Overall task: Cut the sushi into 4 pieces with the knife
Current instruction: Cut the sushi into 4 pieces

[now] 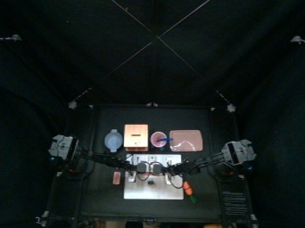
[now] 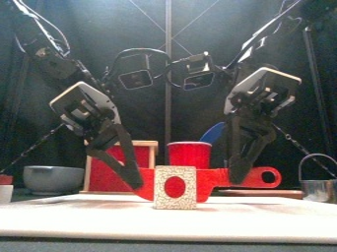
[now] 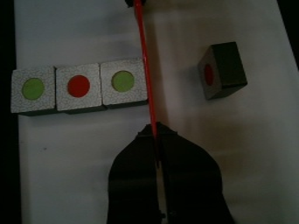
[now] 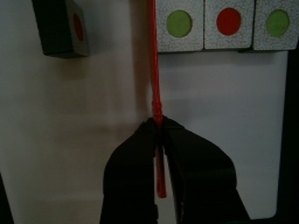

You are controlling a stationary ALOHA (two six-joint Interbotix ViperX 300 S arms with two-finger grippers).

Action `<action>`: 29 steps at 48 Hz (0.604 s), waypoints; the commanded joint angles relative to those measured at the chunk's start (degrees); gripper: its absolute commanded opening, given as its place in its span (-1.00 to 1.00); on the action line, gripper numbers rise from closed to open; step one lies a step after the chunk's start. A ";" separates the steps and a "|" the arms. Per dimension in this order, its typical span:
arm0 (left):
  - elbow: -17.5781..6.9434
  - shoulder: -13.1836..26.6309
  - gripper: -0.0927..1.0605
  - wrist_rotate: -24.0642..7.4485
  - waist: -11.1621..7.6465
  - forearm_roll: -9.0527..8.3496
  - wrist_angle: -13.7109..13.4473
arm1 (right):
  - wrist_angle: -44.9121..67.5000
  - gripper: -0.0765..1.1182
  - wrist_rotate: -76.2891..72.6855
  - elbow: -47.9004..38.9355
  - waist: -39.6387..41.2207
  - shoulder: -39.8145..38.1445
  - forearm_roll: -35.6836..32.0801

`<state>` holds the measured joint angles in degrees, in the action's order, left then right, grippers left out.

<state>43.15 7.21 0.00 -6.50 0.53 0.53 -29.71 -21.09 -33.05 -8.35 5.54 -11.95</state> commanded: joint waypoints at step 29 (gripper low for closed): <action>1.23 -10.11 0.27 0.09 -3.08 0.97 1.49 | -1.76 -0.59 -0.18 -1.14 -1.49 -5.63 1.32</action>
<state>44.91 -0.44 0.00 -9.05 0.70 1.58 -31.38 -21.09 -34.28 -9.76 3.16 -10.63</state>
